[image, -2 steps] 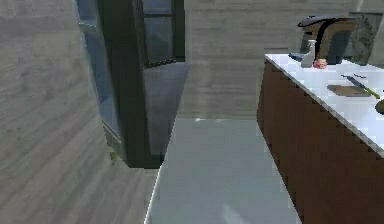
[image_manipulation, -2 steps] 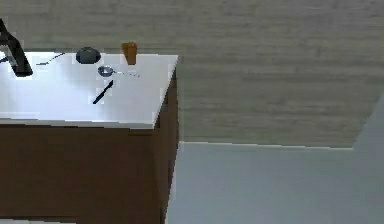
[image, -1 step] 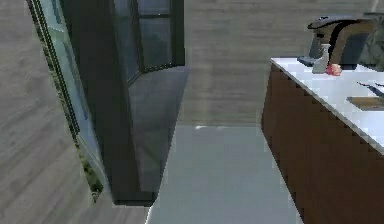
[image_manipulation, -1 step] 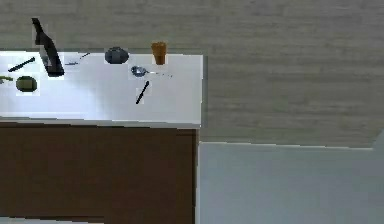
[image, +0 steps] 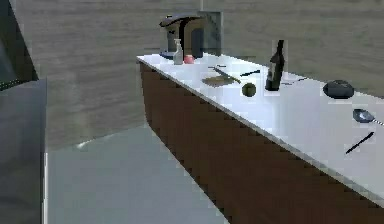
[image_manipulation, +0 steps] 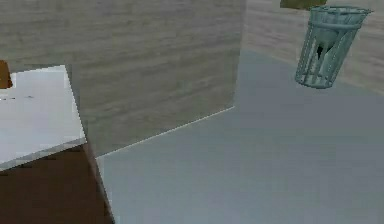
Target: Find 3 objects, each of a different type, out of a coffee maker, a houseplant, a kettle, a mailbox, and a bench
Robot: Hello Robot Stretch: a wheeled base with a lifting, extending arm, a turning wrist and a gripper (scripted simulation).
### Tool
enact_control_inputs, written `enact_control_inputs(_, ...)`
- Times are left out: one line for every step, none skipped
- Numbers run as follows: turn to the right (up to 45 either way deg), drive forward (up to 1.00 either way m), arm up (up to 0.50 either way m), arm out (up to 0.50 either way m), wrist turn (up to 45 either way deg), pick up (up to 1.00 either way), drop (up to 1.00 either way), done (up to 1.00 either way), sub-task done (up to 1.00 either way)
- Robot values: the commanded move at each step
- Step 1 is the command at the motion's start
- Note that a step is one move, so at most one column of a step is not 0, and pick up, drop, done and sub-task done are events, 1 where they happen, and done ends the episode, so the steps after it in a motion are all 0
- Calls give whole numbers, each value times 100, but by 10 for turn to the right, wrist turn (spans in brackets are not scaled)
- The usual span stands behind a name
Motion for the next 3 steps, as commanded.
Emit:
enact_control_inputs(0, 50, 0, 0, 0, 0, 0, 0, 0)
enact_control_inputs(-240, 0, 0, 0, 0, 0, 0, 0, 0)
enact_control_inputs(0, 95, 0, 0, 0, 0, 0, 0, 0)
